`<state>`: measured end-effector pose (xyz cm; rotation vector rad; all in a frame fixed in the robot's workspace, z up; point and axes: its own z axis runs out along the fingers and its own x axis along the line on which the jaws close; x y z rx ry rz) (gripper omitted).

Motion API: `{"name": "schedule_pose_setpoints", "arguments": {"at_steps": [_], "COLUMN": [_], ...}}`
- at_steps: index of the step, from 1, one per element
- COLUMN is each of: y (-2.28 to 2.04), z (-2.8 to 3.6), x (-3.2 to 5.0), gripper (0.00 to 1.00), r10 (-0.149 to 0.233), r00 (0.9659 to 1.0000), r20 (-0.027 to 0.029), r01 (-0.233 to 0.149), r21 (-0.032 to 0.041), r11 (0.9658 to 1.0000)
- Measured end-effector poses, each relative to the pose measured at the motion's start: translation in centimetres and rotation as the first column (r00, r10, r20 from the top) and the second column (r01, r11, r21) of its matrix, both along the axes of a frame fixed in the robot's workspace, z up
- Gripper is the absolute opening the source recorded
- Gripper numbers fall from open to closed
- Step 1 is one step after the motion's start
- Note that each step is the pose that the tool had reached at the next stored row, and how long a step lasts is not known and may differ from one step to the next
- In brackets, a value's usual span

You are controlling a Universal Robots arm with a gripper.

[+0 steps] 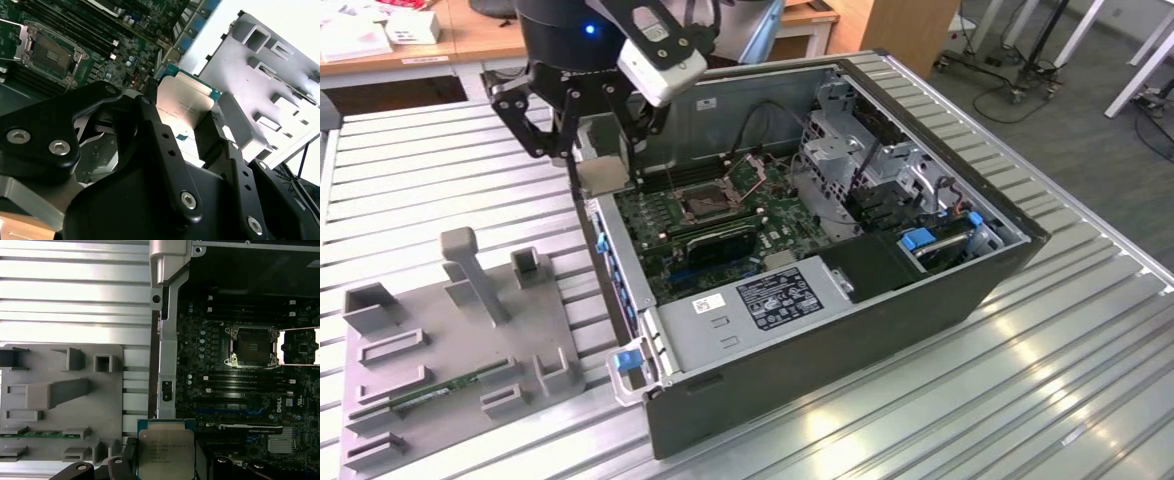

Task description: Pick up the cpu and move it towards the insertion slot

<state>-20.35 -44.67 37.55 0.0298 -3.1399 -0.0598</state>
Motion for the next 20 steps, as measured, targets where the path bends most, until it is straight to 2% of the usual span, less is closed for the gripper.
{"name": "schedule_pose_setpoints", "arguments": {"at_steps": [20], "y": [0.0], "z": [0.0], "x": [5.15], "gripper": [0.54], "r10": [0.0], "r00": [1.0], "r20": [0.0], "r01": [0.0], "r21": [0.0], "r11": [1.0]}}
